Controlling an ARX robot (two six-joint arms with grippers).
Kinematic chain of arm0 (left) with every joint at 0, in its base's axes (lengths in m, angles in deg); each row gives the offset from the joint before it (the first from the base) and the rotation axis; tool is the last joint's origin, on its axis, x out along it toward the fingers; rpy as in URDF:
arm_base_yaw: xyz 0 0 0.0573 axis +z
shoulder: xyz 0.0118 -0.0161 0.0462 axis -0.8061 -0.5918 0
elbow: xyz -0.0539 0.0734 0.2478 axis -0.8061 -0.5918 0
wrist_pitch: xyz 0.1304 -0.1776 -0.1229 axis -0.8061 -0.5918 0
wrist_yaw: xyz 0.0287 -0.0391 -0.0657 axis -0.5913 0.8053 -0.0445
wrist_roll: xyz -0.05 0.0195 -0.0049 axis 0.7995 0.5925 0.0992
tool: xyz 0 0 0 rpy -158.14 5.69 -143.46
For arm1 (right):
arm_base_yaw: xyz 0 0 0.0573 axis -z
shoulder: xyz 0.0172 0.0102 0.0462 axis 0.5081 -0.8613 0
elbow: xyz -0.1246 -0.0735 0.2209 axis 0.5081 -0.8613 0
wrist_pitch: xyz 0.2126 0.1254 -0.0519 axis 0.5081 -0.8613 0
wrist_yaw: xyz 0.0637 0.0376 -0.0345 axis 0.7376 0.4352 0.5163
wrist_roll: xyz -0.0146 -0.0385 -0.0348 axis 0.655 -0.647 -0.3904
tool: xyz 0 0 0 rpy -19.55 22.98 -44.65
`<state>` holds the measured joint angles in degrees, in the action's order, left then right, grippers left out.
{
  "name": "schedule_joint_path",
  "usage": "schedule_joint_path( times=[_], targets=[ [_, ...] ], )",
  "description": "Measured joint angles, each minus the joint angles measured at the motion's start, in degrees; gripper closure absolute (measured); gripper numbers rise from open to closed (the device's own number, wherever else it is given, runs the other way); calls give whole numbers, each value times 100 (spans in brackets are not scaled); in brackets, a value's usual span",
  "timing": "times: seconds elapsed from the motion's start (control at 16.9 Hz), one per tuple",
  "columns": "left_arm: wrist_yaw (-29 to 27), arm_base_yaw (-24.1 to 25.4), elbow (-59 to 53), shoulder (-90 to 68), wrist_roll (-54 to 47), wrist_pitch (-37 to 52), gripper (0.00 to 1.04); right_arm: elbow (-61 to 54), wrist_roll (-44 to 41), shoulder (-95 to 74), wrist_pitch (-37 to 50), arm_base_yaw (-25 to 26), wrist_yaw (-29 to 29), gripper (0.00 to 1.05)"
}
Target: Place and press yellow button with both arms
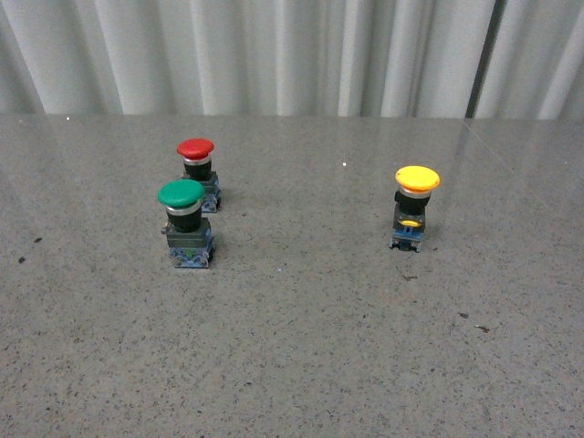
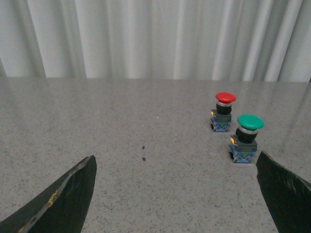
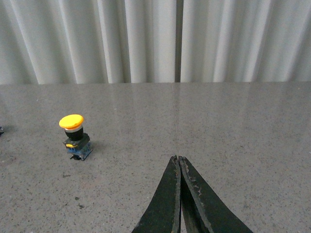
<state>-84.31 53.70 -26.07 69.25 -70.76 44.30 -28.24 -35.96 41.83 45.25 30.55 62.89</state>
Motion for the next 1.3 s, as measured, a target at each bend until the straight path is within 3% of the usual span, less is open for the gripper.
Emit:
schedule_joint_path(
  times=[0.35,0.47,0.77,0.89,1.06,1.24,1.3],
  targets=[
    [0,0,0,0,0,0,7,-225,-2,544,-251,0,0,103],
    [-15,0,0,0,2,-2,7,-221,0,1438,-1220,0,2,103],
    [-2,0,0,0,0,0,7,-219,0,1473,-1222,0,2,103],
    [0,0,0,0,0,0,7,-219,-4,1473,-1222,0,2,83],
    [0,0,0,0,2,0,7,-219,-2,1473,-1222,0,2,39],
    [0,0,0,0,0,0,7,-219,-4,1473,-1222,0,2,9],
    [0,0,0,0,0,0,7,-219,-2,1473,-1222,0,2,6]
  ],
)
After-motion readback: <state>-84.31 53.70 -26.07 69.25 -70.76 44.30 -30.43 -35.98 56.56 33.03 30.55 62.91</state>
